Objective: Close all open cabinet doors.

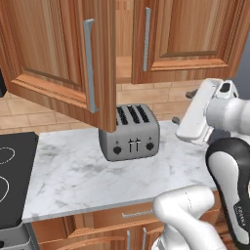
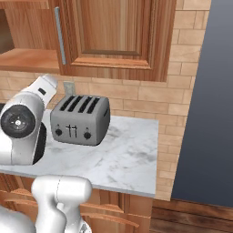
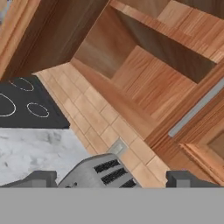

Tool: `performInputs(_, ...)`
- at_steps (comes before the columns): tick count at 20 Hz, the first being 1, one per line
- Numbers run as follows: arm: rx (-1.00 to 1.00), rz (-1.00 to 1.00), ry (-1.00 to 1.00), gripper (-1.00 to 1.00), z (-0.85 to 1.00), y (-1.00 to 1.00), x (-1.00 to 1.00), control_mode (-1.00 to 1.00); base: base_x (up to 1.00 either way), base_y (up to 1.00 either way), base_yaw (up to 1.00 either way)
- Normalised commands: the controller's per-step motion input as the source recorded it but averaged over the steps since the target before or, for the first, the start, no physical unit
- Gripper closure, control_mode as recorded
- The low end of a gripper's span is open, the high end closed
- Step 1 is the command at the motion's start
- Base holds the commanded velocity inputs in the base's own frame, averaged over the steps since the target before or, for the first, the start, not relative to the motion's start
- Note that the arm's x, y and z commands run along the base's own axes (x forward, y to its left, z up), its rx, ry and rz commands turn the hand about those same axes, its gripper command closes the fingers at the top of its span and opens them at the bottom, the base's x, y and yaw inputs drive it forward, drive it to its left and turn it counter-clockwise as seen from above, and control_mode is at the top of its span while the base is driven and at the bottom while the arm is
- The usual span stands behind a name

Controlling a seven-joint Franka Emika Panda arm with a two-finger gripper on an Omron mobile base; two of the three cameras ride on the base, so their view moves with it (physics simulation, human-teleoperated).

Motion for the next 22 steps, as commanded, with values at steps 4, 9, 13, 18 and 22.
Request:
performInputs(4,-0.02,0.0,-0.12,-1.0,0.13,0.07,-1.0,-1.0,0.0,0.0,0.0)
performInputs(9,-0.08,0.0,-0.22,-1.0,0.0,0.28,-1.0,-1.0,0.0,0.0,0.0)
performInputs(13,-0.16,-0.02,-0.33,-1.0,-0.1,0.54,-0.88,-1.0,0.0,0.0,0.0)
performInputs(18,-0.17,-0.06,-0.32,-1.0,-0.16,0.73,-0.47,-1.0,0.0,0.0,0.0)
performInputs(22,-0.16,-0.08,-0.29,-1.0,-0.08,0.76,-0.21,-1.0,0.0,0.0,0.0)
